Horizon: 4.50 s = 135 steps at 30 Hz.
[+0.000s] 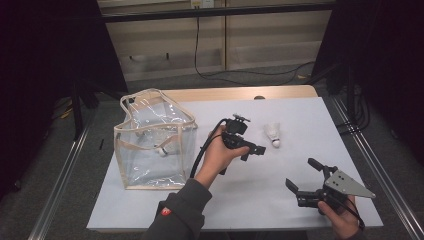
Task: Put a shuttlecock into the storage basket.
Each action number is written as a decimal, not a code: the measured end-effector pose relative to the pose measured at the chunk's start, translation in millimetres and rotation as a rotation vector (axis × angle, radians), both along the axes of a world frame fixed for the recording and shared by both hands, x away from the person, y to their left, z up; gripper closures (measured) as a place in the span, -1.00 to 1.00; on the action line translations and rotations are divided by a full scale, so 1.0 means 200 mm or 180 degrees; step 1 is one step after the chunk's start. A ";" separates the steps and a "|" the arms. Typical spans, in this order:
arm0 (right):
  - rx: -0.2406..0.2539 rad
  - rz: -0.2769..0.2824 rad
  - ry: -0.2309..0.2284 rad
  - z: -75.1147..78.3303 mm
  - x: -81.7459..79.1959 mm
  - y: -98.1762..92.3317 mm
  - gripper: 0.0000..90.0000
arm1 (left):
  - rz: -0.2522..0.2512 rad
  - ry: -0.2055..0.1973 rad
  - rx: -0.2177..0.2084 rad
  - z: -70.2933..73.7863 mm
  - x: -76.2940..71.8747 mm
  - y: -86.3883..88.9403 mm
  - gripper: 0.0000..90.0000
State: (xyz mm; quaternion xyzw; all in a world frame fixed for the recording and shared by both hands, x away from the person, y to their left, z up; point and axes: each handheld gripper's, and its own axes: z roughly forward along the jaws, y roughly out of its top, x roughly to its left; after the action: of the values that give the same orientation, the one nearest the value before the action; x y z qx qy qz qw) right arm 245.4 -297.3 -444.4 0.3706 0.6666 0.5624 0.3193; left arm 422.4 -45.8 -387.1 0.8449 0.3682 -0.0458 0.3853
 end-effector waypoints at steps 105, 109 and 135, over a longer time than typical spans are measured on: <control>-0.0019 0.0001 -0.0028 0.00 0.00 0.00 -0.98 | 0.0368 -0.0089 -0.0114 -0.25 0.14 -0.33 -0.73; -0.0018 0.0001 -0.0026 0.00 0.00 0.00 -0.98 | 0.0363 -0.0098 -0.0104 -0.25 0.15 -0.34 -0.72; -0.0015 0.0008 -0.0027 0.00 0.00 0.00 -0.98 | 0.0413 -0.0179 -0.0006 -0.29 0.17 -0.41 -0.68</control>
State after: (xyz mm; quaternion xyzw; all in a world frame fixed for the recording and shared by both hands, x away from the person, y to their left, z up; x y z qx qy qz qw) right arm 244.6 -297.7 -443.8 0.3666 0.6670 0.5628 0.3224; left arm 456.9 -127.2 -445.5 0.8198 0.4112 0.0027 0.3985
